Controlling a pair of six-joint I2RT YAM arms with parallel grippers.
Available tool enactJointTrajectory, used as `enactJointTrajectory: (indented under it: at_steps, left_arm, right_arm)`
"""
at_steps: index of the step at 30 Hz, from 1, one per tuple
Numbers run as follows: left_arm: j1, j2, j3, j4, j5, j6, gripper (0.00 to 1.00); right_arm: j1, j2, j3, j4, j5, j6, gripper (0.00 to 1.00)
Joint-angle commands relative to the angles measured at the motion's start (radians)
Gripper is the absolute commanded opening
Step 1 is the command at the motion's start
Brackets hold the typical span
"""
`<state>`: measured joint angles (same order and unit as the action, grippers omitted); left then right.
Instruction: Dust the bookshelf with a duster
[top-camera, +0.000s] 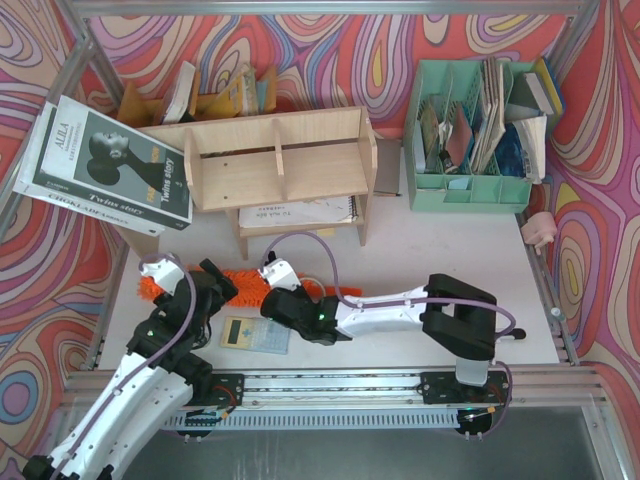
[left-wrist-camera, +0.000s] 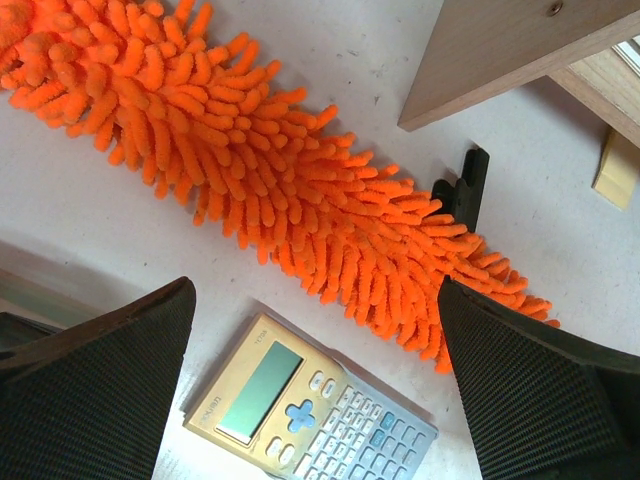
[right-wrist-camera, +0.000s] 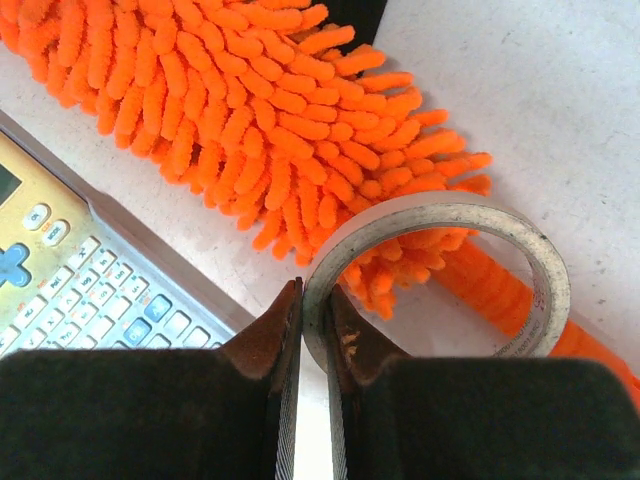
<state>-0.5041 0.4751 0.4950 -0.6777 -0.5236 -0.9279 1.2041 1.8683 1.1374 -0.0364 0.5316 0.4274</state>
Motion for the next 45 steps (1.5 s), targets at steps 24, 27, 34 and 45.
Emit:
enactJointTrajectory:
  at_steps: [24, 27, 34, 45]
  left_arm:
    - [0.005, 0.037, -0.029, 0.052, 0.010, -0.016, 0.98]
    - [0.005, 0.047, -0.022, 0.058, 0.012, -0.013, 0.98]
    - [0.004, 0.056, -0.013, 0.061, 0.007, -0.006, 0.98]
    - [0.005, 0.094, 0.003, 0.074, 0.000, 0.006, 0.98]
  right_arm:
    - [0.104, -0.265, -0.212, -0.086, -0.164, -0.053, 0.19]
    - [0.108, -0.241, -0.207, -0.089, -0.173, -0.059, 0.20]
    - [0.109, -0.201, -0.202, -0.065, -0.245, -0.106, 0.25]
    - [0.113, -0.156, -0.174, -0.063, -0.267, -0.133, 0.29]
